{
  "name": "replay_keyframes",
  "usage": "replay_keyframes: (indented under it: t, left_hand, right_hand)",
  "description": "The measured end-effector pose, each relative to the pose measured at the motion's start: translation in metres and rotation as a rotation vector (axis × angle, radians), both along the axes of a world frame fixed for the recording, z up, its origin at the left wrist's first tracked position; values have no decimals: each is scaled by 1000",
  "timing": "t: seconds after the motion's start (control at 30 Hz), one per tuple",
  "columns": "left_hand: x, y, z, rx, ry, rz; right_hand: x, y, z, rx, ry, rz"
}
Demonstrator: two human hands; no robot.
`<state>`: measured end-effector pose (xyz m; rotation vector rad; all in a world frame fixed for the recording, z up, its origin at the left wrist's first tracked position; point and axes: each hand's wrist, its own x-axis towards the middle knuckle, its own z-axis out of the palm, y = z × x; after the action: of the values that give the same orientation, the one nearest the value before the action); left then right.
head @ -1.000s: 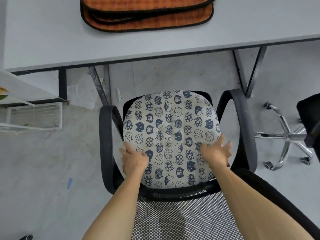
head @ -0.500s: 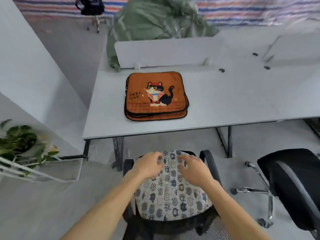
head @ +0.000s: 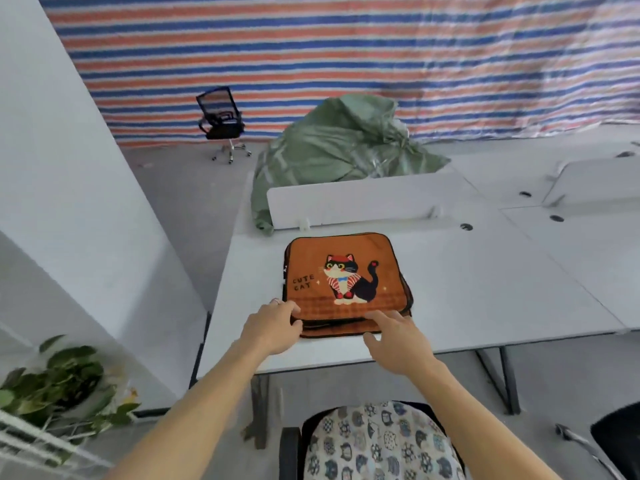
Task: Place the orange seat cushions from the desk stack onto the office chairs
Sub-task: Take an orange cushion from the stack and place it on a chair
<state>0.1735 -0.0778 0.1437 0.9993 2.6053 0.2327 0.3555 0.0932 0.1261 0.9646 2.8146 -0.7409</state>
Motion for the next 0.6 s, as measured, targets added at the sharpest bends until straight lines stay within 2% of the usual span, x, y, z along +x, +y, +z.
replay_keyframes:
  t: [0.17, 0.3, 0.47, 0.53, 0.6]
  left_hand:
    - [-90, 40, -88, 18, -176, 58]
    - [-142, 70, -157, 60, -300, 189]
    - [-195, 97, -208, 244, -486, 375]
    - [-204, 101, -217, 233, -534, 403]
    - [-211, 103, -221, 218, -512, 409]
  right_hand:
    - [-65, 36, -83, -58, -93, -187]
    - [-99, 69, -137, -160, -143, -394]
    - [-140, 121, -162, -427, 126, -864]
    - [-146, 133, -167, -499, 198, -982]
    - [-153, 140, -170, -489, 225, -1093]
